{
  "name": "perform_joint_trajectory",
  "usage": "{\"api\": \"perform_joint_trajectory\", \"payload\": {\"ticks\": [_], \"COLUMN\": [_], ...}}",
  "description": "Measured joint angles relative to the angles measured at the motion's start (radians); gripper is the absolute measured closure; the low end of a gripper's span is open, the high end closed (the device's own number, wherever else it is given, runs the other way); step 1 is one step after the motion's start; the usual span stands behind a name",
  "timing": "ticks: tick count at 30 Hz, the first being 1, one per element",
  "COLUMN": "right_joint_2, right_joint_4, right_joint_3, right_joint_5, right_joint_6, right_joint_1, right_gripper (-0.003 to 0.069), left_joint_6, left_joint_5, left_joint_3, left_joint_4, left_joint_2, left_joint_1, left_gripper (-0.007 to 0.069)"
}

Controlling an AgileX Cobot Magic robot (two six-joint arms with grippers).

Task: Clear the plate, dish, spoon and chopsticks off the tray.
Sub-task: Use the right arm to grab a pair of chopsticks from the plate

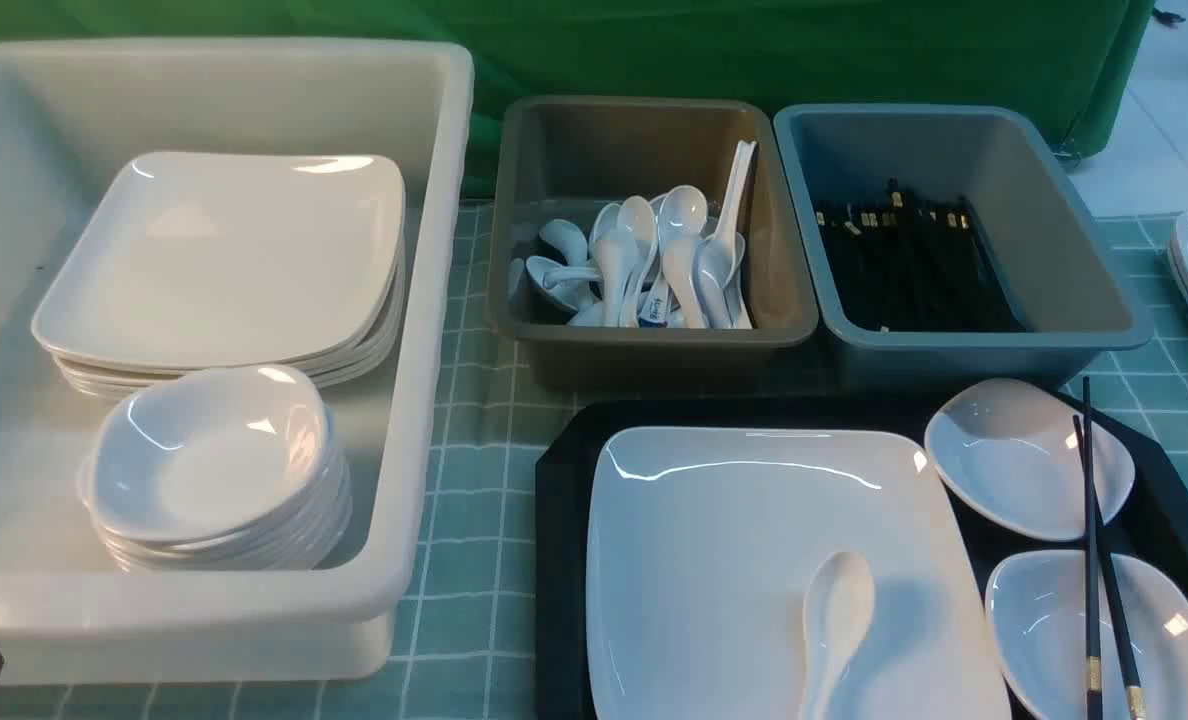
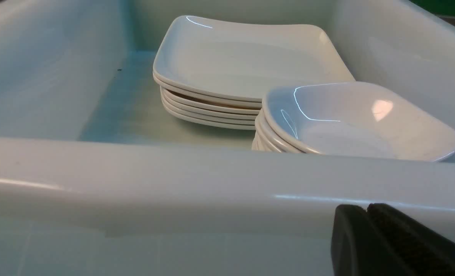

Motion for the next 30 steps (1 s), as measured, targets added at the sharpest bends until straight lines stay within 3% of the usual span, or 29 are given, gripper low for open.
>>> {"api": "perform_joint_trajectory", "payload": {"ticks": [11,17,30], "right_joint_2": [0.0,0.0,0.0], "right_joint_4": [0.0,0.0,0.001], "right_joint_3": [0.0,0.0,0.0], "right_joint_5": [0.0,0.0,-0.002], "right_joint_6": [0.0,0.0,0.0], "right_joint_1": [0.0,0.0,0.0], "right_gripper": [0.0417,0.0417,0.0417], "left_joint_6": [0.001,0.091,0.153], "left_joint_5": [0.0,-0.003,-0.003], "left_joint_3": [0.0,0.0,0.0], "left_joint_4": [0.003,0.226,0.353], "left_joint_2": [0.0,0.0,0.0], "left_joint_1": [0.0,0.0,0.0], "left_gripper": [0.0607,0.0607,0.0607]}}
